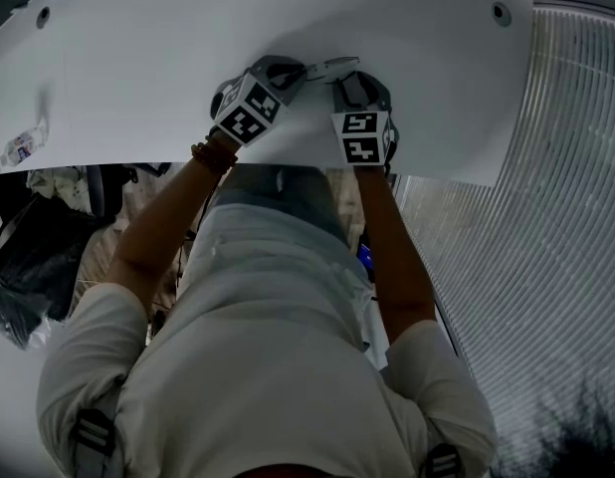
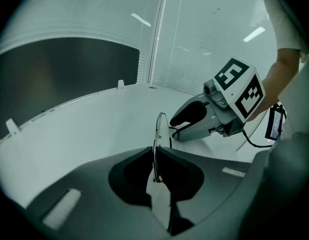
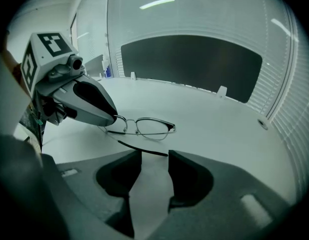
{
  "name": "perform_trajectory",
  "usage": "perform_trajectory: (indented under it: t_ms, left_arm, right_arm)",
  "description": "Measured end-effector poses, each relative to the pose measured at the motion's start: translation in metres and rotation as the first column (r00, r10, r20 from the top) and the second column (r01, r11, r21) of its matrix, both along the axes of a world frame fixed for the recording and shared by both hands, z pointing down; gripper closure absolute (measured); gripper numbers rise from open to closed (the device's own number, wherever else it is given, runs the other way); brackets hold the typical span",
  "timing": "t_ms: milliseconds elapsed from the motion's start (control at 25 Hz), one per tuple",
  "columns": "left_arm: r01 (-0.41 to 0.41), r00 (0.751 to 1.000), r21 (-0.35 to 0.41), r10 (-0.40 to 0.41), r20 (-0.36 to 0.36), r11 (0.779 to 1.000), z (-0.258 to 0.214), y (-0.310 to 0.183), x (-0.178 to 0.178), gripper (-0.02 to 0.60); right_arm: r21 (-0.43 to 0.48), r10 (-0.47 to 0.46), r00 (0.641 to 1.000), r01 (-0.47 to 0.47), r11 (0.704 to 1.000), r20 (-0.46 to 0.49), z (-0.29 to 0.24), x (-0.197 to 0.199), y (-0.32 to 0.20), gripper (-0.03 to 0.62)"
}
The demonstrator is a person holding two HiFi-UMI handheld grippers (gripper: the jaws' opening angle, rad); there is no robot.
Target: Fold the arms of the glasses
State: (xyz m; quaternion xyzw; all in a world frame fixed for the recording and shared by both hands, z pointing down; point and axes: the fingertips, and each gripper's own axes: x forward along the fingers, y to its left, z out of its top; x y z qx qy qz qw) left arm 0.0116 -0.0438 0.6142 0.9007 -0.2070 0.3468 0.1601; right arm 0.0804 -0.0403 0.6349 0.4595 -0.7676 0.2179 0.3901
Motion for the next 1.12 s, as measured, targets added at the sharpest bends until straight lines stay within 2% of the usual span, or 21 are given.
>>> perform_trajectory:
  t_ms: [280,520,680,1120]
  left_arm:
    - [-0.02,1.0,0.019,0.02,0.011,1.0,0.001,0.005,0.006,0.555]
    - [-0.03,0.999,0.082,0.026,0.047,0.996,0.002,0.004,0.007,0.556]
    - [-0.051,0.997,0.125,0.042,0.071,0.991,0.003,0.005,0.011,0.554]
    - [-0.119,0.991,0.178,0.107,0.074,0.977,0.002,0.023,0.02,0.462]
  right_arm:
    - [0.01,-0.015,1.0,0.015,1.0,-0.016,0.003,0.004,-0.003,0.428]
    - [0.029,-0.056,0.996,0.059,0.998,-0.074,0.0,0.008,0.006,0.414]
    - [0.026,-0.052,0.996,0.054,0.998,-0.075,-0.001,0.014,0.019,0.414]
    - [0.017,-0.036,0.998,0.037,0.999,-0.055,0.004,0.012,0.034,0.414]
